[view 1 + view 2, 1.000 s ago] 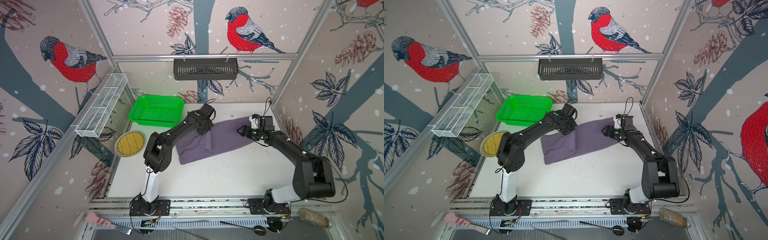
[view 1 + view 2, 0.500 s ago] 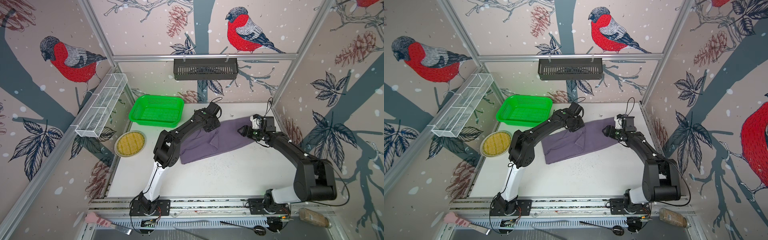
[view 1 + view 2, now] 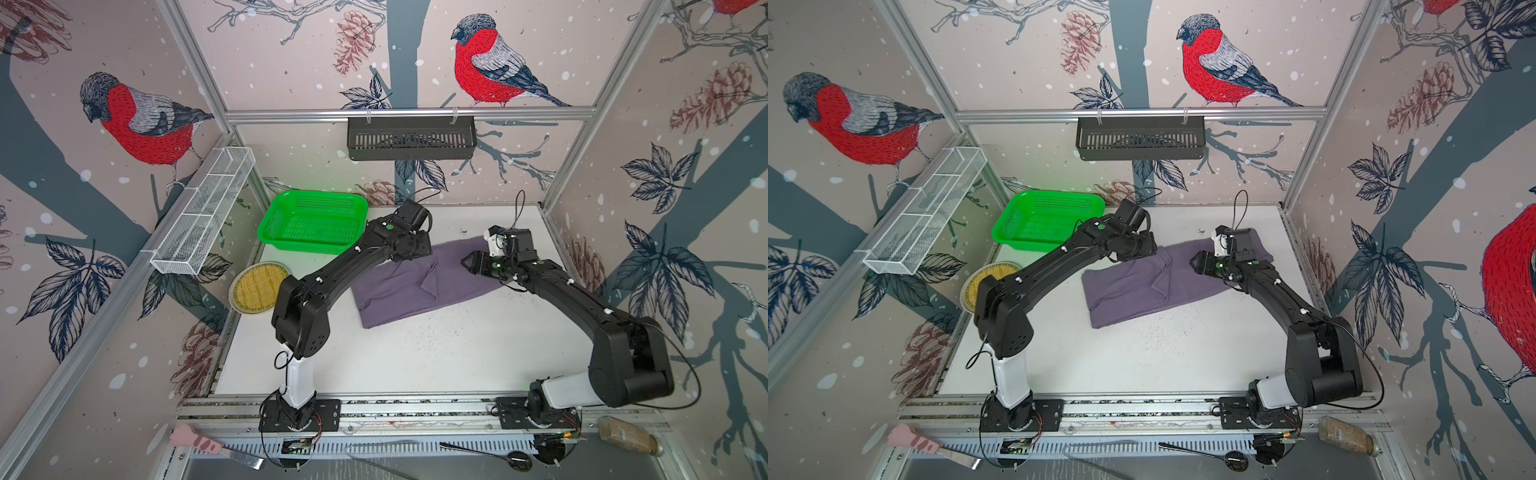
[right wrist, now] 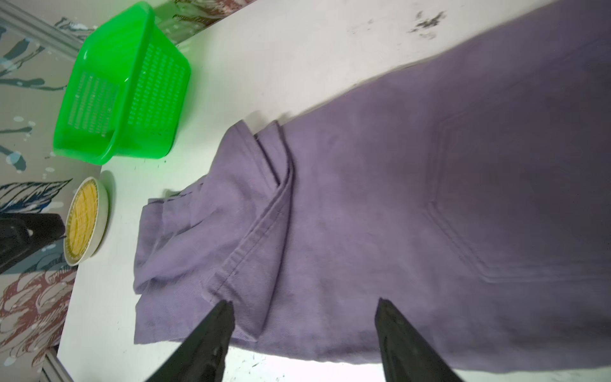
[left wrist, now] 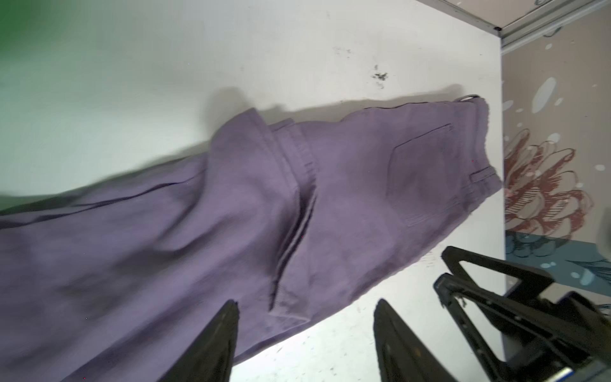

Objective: Fold and stack the trousers
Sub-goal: Fold the trousers at the center of the table, then smooth out the trousers at the center of the table.

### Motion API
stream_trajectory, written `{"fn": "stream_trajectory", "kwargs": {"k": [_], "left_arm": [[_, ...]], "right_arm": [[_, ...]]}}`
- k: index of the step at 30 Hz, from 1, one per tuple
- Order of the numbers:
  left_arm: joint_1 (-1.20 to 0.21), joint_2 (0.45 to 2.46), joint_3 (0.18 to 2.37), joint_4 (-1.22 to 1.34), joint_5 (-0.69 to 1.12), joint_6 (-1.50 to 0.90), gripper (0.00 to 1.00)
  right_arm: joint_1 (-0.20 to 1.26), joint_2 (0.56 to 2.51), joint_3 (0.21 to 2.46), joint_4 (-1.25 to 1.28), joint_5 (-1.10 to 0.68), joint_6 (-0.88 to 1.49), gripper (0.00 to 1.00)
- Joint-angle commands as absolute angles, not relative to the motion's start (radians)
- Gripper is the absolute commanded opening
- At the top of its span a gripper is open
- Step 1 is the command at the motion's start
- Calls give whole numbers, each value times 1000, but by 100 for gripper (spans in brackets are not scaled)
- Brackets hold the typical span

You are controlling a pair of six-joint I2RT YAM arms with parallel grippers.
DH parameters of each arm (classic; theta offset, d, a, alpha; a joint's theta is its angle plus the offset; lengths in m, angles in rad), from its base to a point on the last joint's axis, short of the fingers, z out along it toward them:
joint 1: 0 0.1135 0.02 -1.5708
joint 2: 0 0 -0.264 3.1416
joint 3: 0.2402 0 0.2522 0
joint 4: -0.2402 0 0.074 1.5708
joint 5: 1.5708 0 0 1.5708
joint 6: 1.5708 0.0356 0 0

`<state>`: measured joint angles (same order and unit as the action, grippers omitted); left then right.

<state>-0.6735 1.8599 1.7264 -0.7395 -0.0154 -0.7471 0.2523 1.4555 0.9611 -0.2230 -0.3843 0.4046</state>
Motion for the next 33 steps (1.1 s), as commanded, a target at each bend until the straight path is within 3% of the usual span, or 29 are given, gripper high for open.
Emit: {"fn": "stream_trajectory", "kwargs": {"k": [1, 11, 26, 28, 33], "left_arm": [[-630, 1759, 1554, -728, -50, -699, 65], [-503, 1455, 1055, -500, 40, -728, 66], [-398, 1556, 967, -404, 110, -617, 66], [-397, 1570, 957, -394, 117, -613, 66], [-396, 1588, 954, -392, 121, -594, 66]], "right_arm": [[339, 1500, 999, -257, -273, 382, 71], [631, 1747, 1223, -345, 29, 287, 69], [807, 1960, 1330, -519, 488, 320, 66], [807, 1977, 1338, -541, 537, 333, 62], [776, 1909, 1296, -534, 532, 384, 39]]}}
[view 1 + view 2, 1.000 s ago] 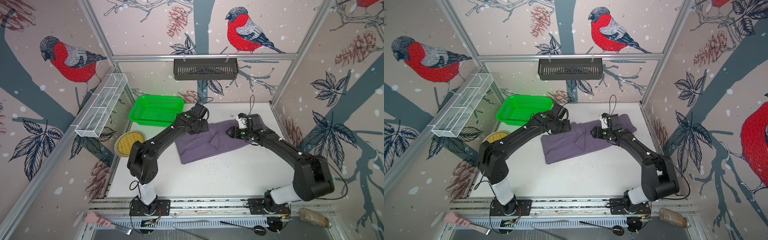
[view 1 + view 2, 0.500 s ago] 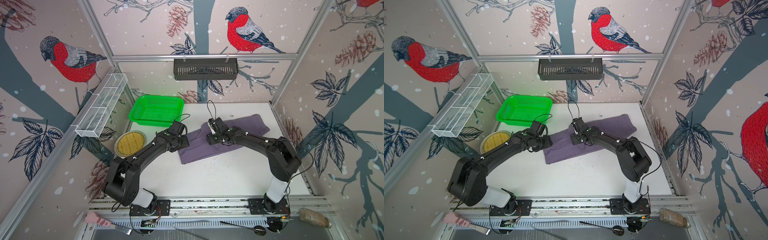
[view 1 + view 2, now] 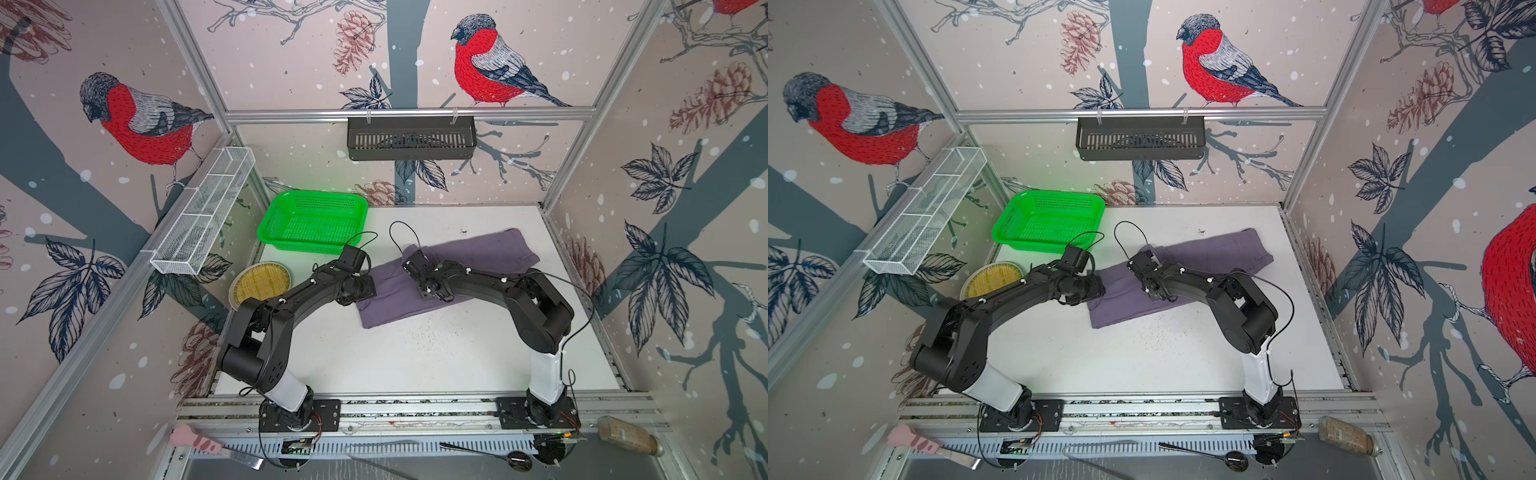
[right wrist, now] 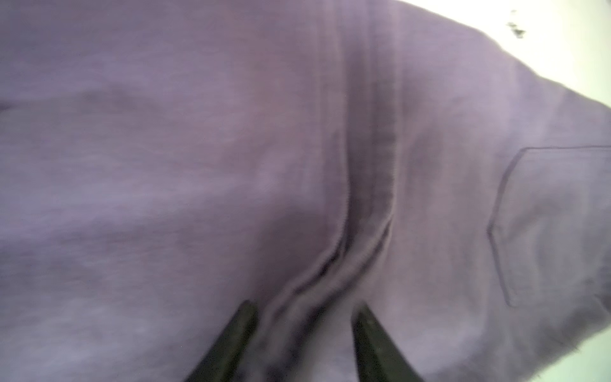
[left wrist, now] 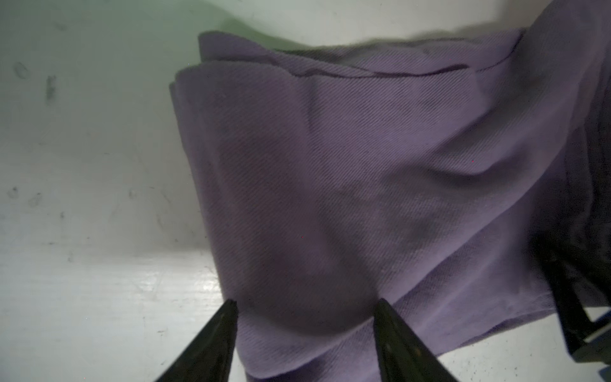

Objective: Fold and stack the trousers
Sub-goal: Smooth out the trousers at the center of the table.

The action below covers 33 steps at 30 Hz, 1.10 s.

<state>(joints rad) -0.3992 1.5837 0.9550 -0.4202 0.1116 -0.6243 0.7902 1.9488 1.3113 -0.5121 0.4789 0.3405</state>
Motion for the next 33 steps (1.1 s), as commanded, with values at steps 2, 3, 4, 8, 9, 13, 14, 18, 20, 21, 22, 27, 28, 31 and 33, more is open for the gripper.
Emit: {"fn": "stream_trajectory", "kwargs": {"k": [2, 3, 4, 8, 9, 13, 14, 18, 20, 21, 22, 27, 28, 31, 33], "left_arm": [[-393, 1592, 959, -397, 114, -584, 66], [-392, 1594, 962, -402, 114, -578, 66], [-390, 1597, 965, -403, 113, -574, 66], [-382, 1611, 978, -415, 104, -552, 66], [-380, 1613, 981, -416, 104, -547, 66], [-375, 1621, 990, -421, 104, -534, 66], [-373, 1624, 992, -420, 106, -529, 66], [-365, 1646, 992, -415, 114, -518, 66], [-364, 1658, 1013, -410, 130, -513, 66], [-363, 1665, 1021, -410, 135, -510, 66], [-364, 1670, 1024, -410, 132, -506, 66], [-364, 1698, 1038, -407, 134, -492, 66], [-364, 1705, 1040, -404, 139, -490, 66], [-364, 1721, 1044, -409, 138, -486, 64], [-364, 1723, 1043, -412, 137, -482, 62]], "right_arm": [[752, 1880, 1269, -534, 511, 402, 33], [735, 1861, 1247, -523, 483, 410, 32], [716, 1837, 1222, -504, 446, 418, 29], [630, 1748, 1108, -427, 306, 447, 18], [607, 1727, 1080, -400, 263, 446, 17], [546, 1645, 1002, -321, 99, 470, 11], [546, 1623, 991, -306, 71, 476, 13], [533, 1568, 923, -221, -8, 529, 14], [523, 1543, 887, -184, -2, 546, 15], [514, 1523, 867, -159, -2, 554, 14], [506, 1503, 848, -134, -8, 561, 14], [436, 1456, 773, -71, -33, 590, 14], [423, 1467, 765, -75, -37, 591, 14], [413, 1495, 733, -83, -34, 583, 17], [410, 1504, 721, -108, 10, 576, 22]]}}
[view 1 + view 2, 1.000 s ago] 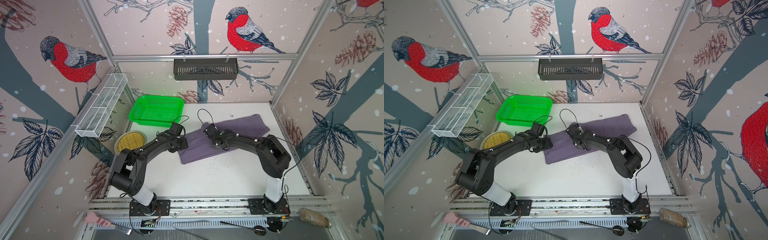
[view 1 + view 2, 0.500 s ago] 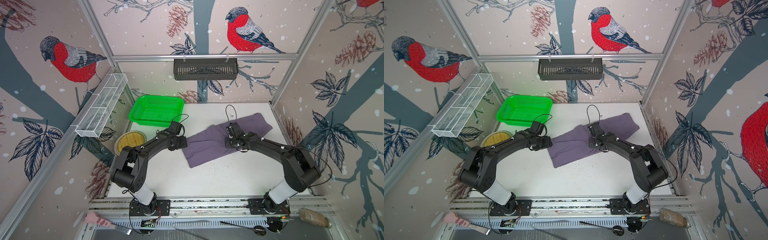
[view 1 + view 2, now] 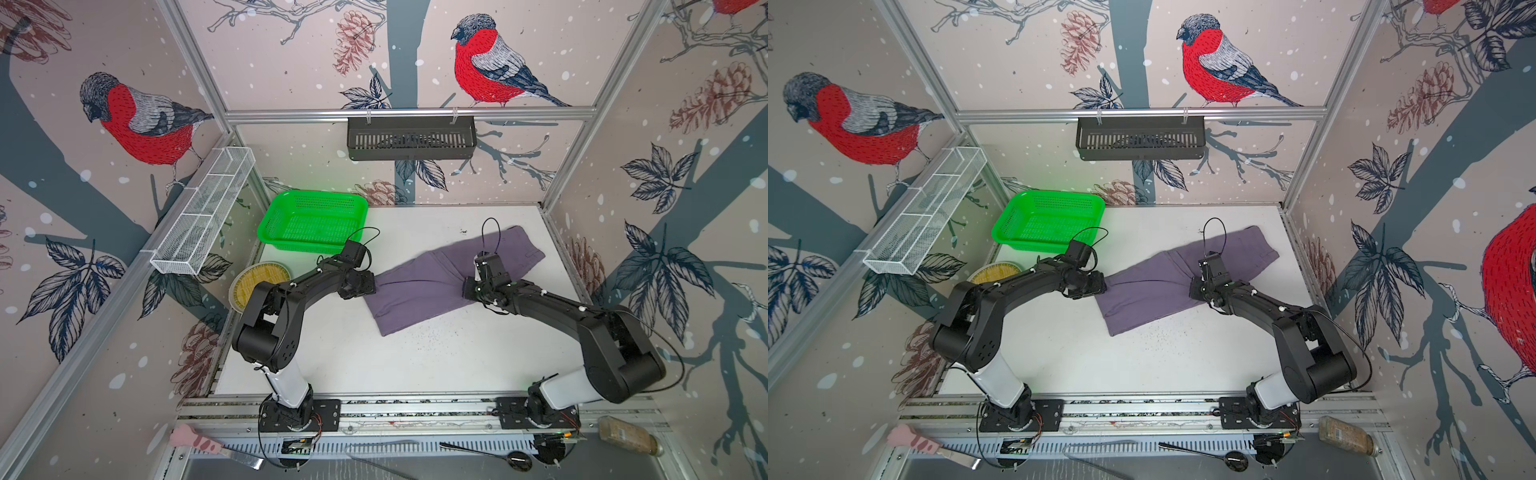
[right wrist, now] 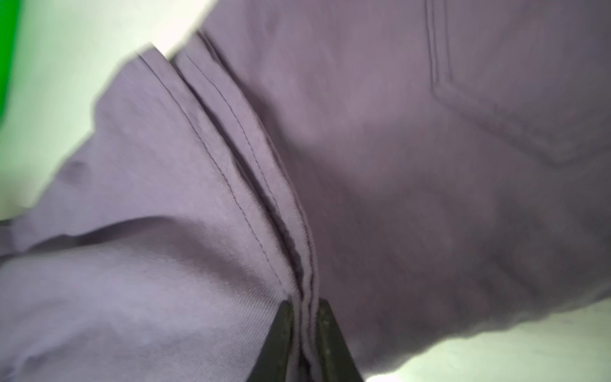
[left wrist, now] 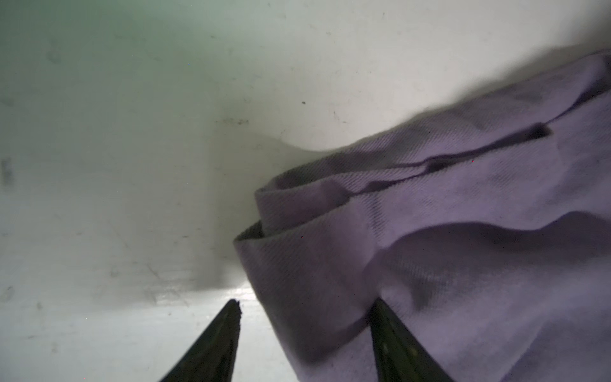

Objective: Fold and stack the trousers
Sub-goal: Smooth out the trousers at the center of the table.

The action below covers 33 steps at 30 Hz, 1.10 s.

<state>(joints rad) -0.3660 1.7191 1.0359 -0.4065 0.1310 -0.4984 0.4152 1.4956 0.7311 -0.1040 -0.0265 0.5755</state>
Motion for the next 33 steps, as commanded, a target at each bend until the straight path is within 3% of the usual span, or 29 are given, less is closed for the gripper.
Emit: {"fn": "stream_trajectory", "kwargs": {"k": [1, 10, 19, 28, 33], "left_arm": [[-364, 1723, 1046, -415, 137, -480, 62], [-364, 1695, 1077, -467, 99, -451, 62], [-362, 1642, 1078, -495, 81, -435, 63], [-362, 1602, 1054, -496, 76, -434, 63], [-362, 1602, 1045, -497, 78, -433, 63]], "right_arm": [[408, 1508, 721, -124, 34, 571, 27], [386, 1456, 877, -294, 175, 456, 52], [435, 1686, 1124, -236, -122, 229, 56], [433, 1973, 1378, -289, -154, 136, 55], [426, 2034, 1410, -297, -214, 133, 52]]}}
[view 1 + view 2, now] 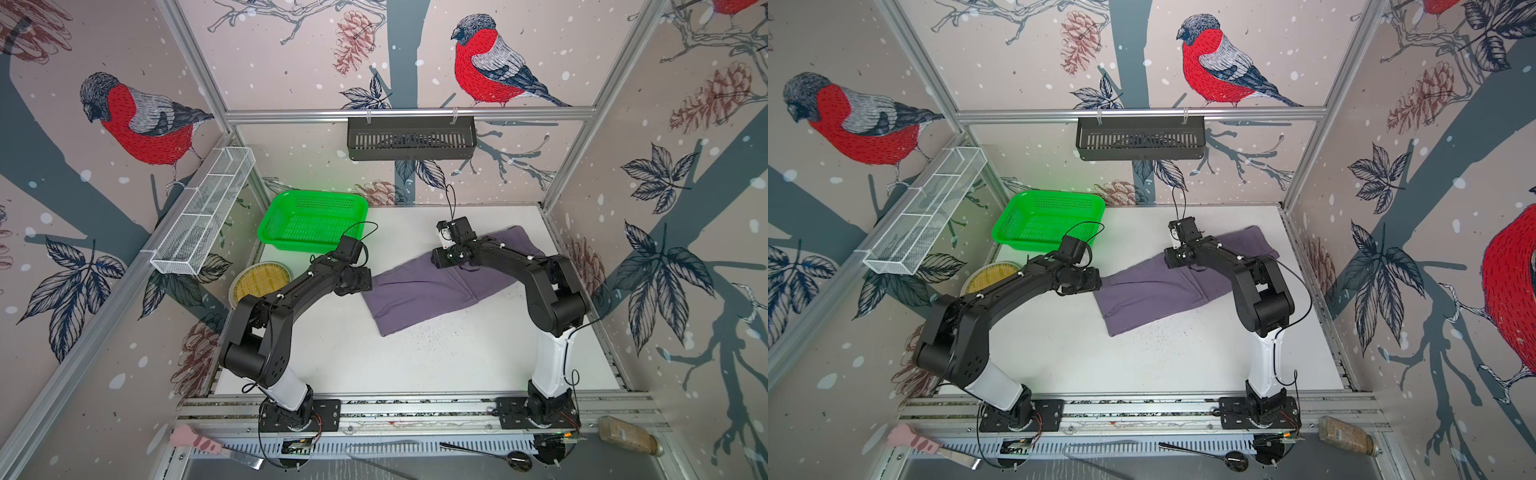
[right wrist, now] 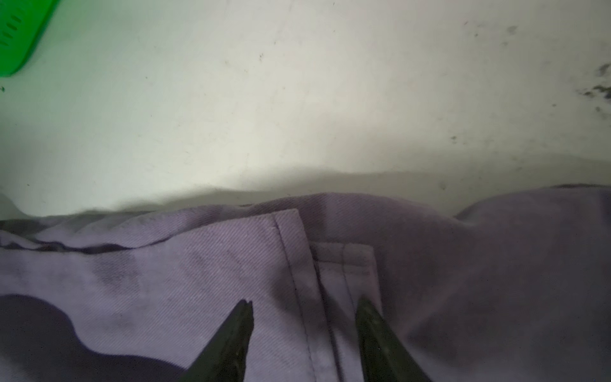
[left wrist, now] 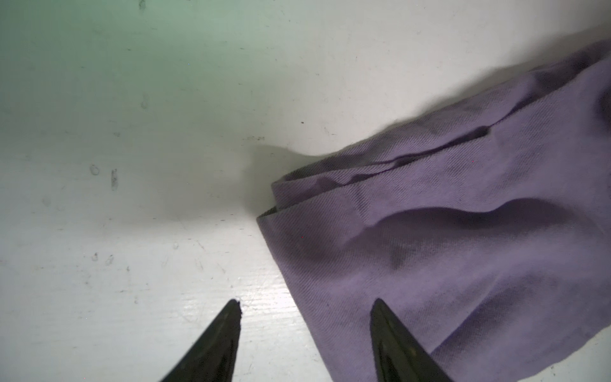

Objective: Fold and stack the trousers
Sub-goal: Smooth out the trousers at the center of the table.

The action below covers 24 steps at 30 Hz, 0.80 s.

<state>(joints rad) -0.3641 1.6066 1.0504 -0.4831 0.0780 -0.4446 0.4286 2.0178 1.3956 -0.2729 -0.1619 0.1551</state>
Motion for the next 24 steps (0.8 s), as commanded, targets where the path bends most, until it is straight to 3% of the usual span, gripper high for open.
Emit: {"fn": "stream_trajectory", "kwargs": {"k": [1, 12, 15, 19, 24], "left_arm": [[-361, 1604, 1043, -497, 77, -431, 63], [-362, 1621, 1036, -493, 75, -427, 63], [-361, 1618, 1036, -495, 77, -427, 63], [-362, 1599, 1038, -495, 80, -424, 64], [-361, 1574, 1034, -486, 92, -414, 65]], "right_arm": [[426, 2041, 1411, -299, -217, 133, 52], [436, 2093, 1446, -296, -281, 130, 38], [436, 2093, 1451, -296, -275, 129, 25], [442, 2049, 1447, -301, -235, 131, 16], [439, 1953, 1425, -314, -165, 140, 12]]}}
